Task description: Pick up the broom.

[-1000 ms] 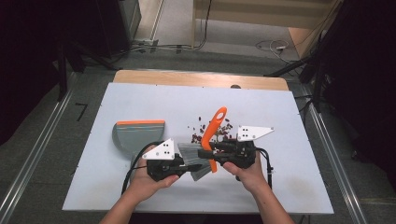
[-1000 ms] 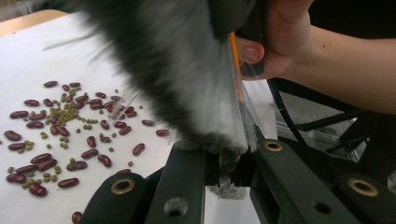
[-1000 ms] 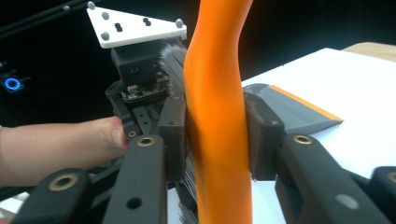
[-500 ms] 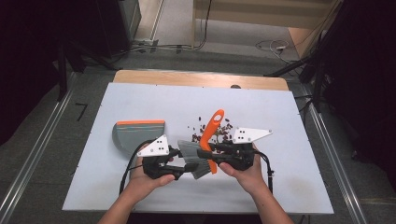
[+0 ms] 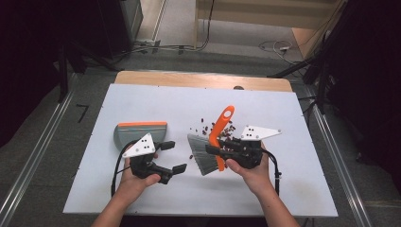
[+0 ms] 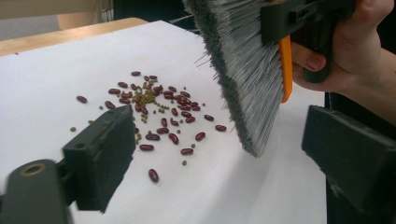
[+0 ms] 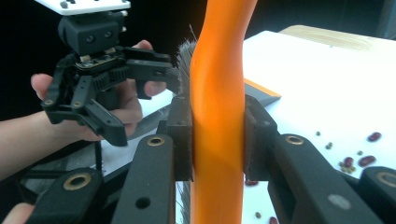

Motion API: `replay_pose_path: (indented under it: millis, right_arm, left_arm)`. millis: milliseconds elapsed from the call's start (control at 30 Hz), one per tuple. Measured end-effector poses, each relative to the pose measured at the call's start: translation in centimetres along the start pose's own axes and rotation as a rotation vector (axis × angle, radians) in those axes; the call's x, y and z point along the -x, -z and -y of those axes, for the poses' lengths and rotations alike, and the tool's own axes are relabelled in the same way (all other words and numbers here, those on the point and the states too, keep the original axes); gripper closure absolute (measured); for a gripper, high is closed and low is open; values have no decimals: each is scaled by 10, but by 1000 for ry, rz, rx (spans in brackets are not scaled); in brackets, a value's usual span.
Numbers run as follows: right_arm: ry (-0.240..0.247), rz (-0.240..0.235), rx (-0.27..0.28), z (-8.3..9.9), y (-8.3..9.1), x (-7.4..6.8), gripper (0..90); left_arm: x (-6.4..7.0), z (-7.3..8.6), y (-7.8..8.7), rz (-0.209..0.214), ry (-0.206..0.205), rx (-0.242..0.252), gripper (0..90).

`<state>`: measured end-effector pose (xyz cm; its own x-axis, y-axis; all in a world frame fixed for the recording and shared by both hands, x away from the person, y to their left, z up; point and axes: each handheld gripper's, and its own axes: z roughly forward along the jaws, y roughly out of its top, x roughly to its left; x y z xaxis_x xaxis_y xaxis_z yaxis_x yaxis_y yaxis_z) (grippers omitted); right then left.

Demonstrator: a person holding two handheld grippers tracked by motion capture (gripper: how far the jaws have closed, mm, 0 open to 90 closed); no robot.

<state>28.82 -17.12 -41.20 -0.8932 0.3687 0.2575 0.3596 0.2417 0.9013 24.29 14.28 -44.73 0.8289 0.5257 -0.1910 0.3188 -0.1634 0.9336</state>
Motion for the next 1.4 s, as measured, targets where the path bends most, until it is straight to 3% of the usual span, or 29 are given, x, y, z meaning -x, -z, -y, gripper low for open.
replay_pose_path:
  millis: [267, 500, 767, 967, 1167, 1267, 1400]
  right_arm:
    - [-28, 84, -9, 1, 9, 10, 682]
    - [-48, 138, -20, 1, 16, 17, 682]
    - [-92, 217, -40, 0, 26, 29, 682]
    - [-89, 263, -54, 0, 32, 35, 683]
    - [-117, 301, -49, 1, 40, 43, 683]
    - [-120, 313, -57, 0, 44, 46, 683]
    - [-106, 365, -74, -6, 52, 51, 683]
  left_arm:
    - [-6, 0, 12, -27, 2, 19, 1]
    - [-14, 3, 23, -59, 20, 49, 0]
    - [-21, 6, 38, -103, 10, 63, 0]
    - [-25, 8, 45, -128, 7, 69, 0]
    - [-25, 11, 48, -126, -13, 69, 0]
    - [-25, 12, 50, -137, -21, 62, 0]
    - [-26, 14, 56, -145, -16, 64, 0]
